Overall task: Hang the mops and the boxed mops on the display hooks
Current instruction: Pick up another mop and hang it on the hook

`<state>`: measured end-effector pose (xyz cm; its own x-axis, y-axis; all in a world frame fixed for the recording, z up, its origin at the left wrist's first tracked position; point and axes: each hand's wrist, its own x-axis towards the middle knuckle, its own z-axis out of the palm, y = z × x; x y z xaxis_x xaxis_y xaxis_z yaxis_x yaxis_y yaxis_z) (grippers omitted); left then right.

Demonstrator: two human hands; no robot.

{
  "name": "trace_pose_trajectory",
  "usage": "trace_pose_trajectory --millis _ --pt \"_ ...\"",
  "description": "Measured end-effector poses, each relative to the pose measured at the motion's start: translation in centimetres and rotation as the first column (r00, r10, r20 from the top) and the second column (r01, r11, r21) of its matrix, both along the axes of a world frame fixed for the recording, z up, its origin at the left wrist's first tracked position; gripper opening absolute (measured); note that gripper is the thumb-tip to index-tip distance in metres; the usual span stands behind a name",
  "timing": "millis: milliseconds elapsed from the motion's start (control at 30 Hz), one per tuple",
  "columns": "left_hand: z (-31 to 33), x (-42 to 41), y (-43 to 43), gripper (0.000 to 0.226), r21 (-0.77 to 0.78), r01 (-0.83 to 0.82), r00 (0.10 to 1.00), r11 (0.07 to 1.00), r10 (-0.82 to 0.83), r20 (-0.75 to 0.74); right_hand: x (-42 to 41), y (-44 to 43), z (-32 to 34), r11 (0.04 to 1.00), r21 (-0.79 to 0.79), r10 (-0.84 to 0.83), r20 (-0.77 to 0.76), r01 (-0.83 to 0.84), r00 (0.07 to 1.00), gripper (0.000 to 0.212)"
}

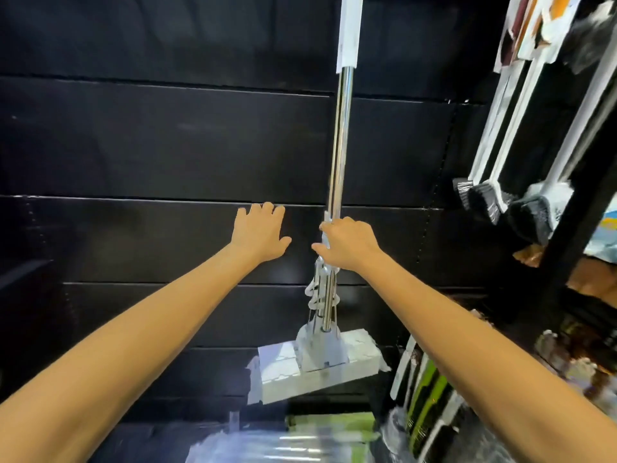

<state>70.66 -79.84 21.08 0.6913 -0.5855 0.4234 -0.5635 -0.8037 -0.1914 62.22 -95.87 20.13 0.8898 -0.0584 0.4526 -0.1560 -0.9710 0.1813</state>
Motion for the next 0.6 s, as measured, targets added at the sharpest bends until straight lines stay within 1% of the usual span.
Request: trace_pose_trajectory --millis 133,300,400,500,600 --pt "-4.5 -4.7 4.5 0.071 0.001 -0.024 0.995 1.000 0.024 -0.097 -3.7 3.8 -4.2 0.998 0.044 0.039 -0.053 -0.037 0.998 0.049" --pt "-10.2 -11.9 11.3 0.064 -0.026 -0.083 0.976 0.996 0.076 -0.204 -9.4 9.4 -9.8 0.978 0.188 0.126 -0.169 -0.094 0.977 0.050" --pt "-13.9 -16.3 15.5 0.063 0.035 -0.122 0.949 0.992 0.127 -0.287 -12.7 13.2 -13.1 0.969 0.214 0.176 -0.259 -0.121 0.950 0.051" --pt "-16.9 -20.0 20.1 0.064 0.086 -0.176 0.918 0.981 0.195 -0.347 -15.2 17.4 -15.6 0.956 0.246 0.233 -0.314 -0.158 0.920 0.048" --pt "-19.3 -23.2 25.5 0.066 0.131 -0.261 0.868 0.957 0.291 -0.401 -16.8 22.4 -17.4 0.943 0.224 0.317 -0.388 -0.245 0.865 0.052"
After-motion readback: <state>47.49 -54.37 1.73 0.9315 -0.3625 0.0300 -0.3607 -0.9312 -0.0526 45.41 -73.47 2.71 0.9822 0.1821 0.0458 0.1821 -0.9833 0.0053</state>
